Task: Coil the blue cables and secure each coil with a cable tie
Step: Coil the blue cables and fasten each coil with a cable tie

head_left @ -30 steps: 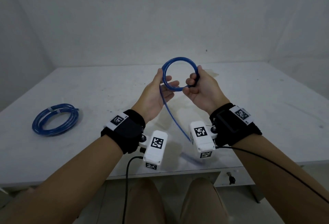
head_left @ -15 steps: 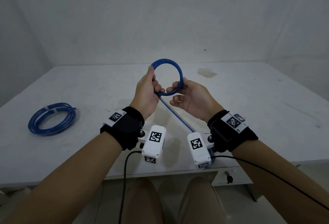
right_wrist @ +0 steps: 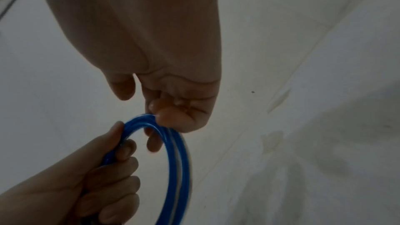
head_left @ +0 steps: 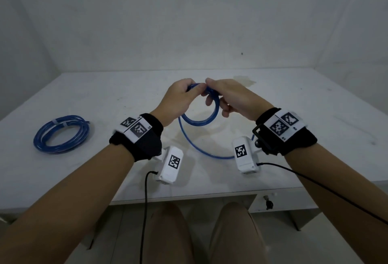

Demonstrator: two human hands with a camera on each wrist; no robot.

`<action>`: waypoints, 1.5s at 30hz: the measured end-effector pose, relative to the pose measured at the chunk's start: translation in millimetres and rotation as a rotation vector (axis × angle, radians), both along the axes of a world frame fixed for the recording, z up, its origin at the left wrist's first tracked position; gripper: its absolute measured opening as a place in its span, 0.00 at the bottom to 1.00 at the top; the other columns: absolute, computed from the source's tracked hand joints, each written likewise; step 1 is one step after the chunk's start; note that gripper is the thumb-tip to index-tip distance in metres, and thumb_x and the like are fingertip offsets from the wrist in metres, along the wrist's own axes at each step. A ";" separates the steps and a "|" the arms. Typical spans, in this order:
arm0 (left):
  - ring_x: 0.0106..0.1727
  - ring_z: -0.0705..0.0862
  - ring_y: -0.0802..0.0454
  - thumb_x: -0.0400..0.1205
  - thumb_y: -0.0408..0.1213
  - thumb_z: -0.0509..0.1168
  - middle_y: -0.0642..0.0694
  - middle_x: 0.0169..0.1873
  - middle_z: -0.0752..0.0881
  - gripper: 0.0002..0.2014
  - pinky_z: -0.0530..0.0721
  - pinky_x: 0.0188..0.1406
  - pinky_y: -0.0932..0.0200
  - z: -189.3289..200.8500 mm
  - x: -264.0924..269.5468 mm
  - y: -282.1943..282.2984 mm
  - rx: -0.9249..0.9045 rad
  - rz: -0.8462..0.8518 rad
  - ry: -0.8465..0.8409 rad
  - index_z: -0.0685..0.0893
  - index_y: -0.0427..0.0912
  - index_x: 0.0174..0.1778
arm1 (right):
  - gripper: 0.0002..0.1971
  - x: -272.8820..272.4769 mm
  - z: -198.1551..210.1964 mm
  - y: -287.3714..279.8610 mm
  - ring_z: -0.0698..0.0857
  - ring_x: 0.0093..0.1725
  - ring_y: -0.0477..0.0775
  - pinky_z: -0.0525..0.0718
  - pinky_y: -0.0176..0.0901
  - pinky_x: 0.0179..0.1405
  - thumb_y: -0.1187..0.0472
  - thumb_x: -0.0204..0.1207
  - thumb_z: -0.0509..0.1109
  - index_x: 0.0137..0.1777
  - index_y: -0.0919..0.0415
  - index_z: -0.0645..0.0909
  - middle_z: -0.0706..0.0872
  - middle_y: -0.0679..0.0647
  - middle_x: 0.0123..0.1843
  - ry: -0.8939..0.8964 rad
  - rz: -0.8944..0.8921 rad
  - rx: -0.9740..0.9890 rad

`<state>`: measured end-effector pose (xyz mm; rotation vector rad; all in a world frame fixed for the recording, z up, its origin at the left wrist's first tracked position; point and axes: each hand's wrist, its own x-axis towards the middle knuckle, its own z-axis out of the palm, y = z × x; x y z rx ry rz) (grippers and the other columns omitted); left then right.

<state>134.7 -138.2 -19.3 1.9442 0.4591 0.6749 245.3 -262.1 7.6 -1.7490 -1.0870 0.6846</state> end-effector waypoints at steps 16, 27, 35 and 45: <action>0.46 0.91 0.42 0.87 0.59 0.51 0.39 0.48 0.90 0.26 0.87 0.54 0.48 -12.1 -3.7 -0.1 -0.557 0.014 -0.108 0.81 0.39 0.57 | 0.17 2.1 -22.3 9.4 0.63 0.25 0.49 0.78 0.39 0.25 0.52 0.87 0.56 0.39 0.59 0.75 0.75 0.52 0.30 0.780 -0.200 0.290; 0.21 0.61 0.55 0.86 0.51 0.60 0.53 0.21 0.62 0.18 0.70 0.26 0.60 -4.9 -6.1 -0.2 -0.496 0.076 -0.158 0.73 0.43 0.35 | 0.21 1.0 -36.5 8.1 0.80 0.42 0.53 0.77 0.47 0.47 0.50 0.85 0.53 0.50 0.59 0.85 0.89 0.53 0.42 0.454 -0.151 0.153; 0.19 0.65 0.58 0.88 0.48 0.57 0.54 0.19 0.66 0.18 0.72 0.27 0.60 5.7 -2.6 -7.7 -0.261 -0.003 0.027 0.79 0.38 0.41 | 0.20 -1.5 -22.0 14.3 0.64 0.24 0.49 0.70 0.43 0.33 0.46 0.84 0.60 0.35 0.58 0.71 0.63 0.48 0.24 0.390 -0.126 0.148; 0.27 0.83 0.48 0.84 0.56 0.61 0.49 0.25 0.78 0.22 0.86 0.43 0.50 -5.4 -2.8 -14.0 -0.590 0.042 -0.101 0.84 0.38 0.45 | 0.20 -1.9 -31.2 14.5 0.62 0.22 0.48 0.69 0.43 0.33 0.49 0.85 0.61 0.33 0.58 0.70 0.60 0.49 0.24 0.774 -0.291 0.395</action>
